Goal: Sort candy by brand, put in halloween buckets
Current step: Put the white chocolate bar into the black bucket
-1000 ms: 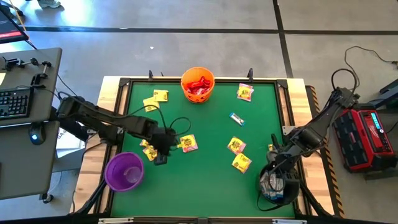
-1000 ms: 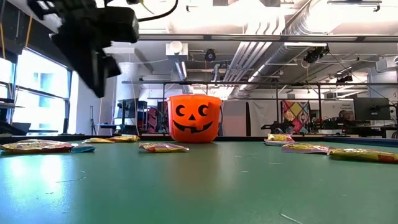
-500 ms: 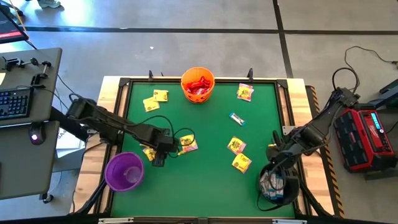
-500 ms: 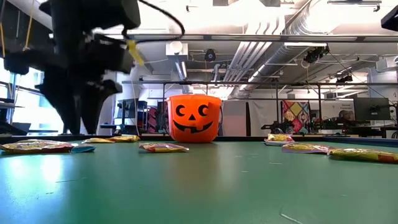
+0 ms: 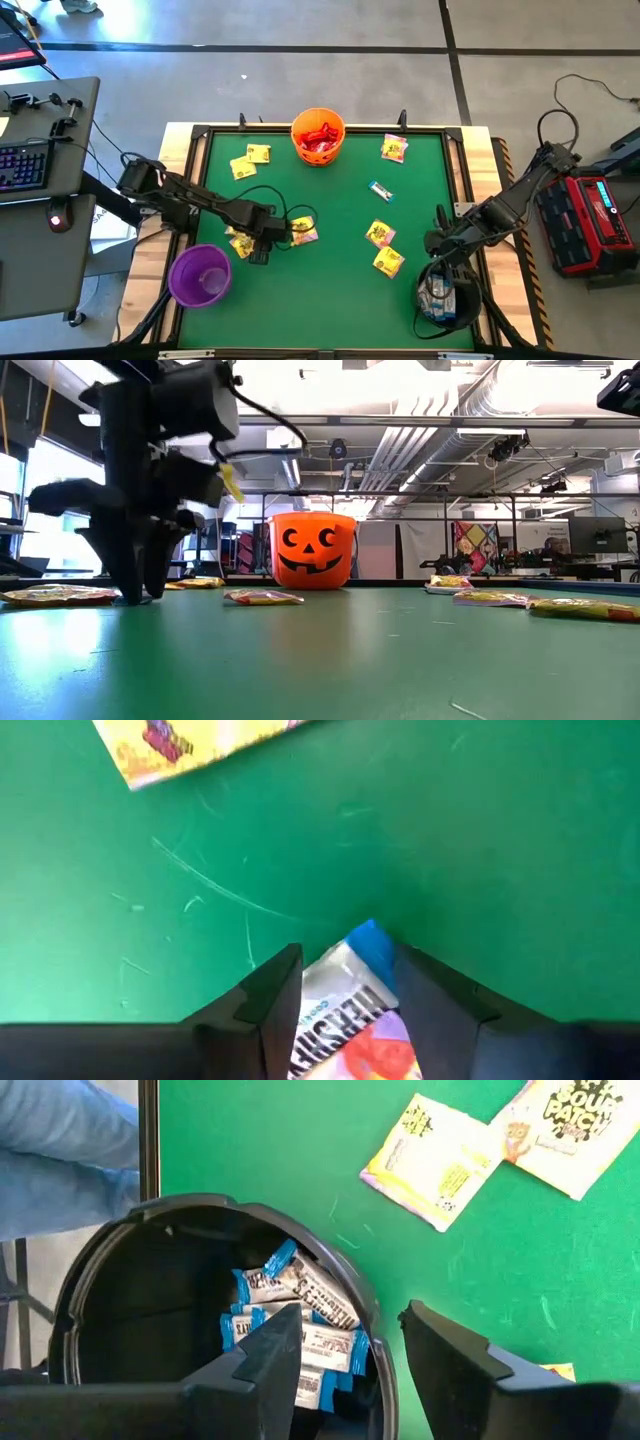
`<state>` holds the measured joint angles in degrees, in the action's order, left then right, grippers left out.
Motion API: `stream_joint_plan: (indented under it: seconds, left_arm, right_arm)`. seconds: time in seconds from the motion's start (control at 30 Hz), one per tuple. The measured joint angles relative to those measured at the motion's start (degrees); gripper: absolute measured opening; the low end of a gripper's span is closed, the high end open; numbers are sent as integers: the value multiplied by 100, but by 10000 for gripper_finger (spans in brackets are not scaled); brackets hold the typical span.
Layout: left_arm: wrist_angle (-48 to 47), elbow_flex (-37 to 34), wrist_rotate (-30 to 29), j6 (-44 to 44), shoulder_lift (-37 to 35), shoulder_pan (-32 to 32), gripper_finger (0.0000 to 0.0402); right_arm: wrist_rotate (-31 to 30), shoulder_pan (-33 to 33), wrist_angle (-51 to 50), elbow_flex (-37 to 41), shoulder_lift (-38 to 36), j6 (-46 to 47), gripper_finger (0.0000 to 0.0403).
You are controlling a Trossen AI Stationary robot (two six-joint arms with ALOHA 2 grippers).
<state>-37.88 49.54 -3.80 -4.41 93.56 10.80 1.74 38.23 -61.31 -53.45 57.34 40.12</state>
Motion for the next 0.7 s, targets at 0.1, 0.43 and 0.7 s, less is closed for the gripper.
stream_joint_plan:
  seconds: [0.1, 0.43, 0.7]
  left_arm:
    - [-10, 10, 40, 166, 138, -84, 131]
    - [-181, 95, 350, 463, 203, -315, 20]
    - [-421, 614, 712, 223, 224, -597, 1]
  right_arm:
    - [-27, 0, 17, 0, 2, -8, 164]
    - [-27, 1, 31, 0, 0, 9, 164]
    - [36, 1, -105, -207, 0, 54, 164]
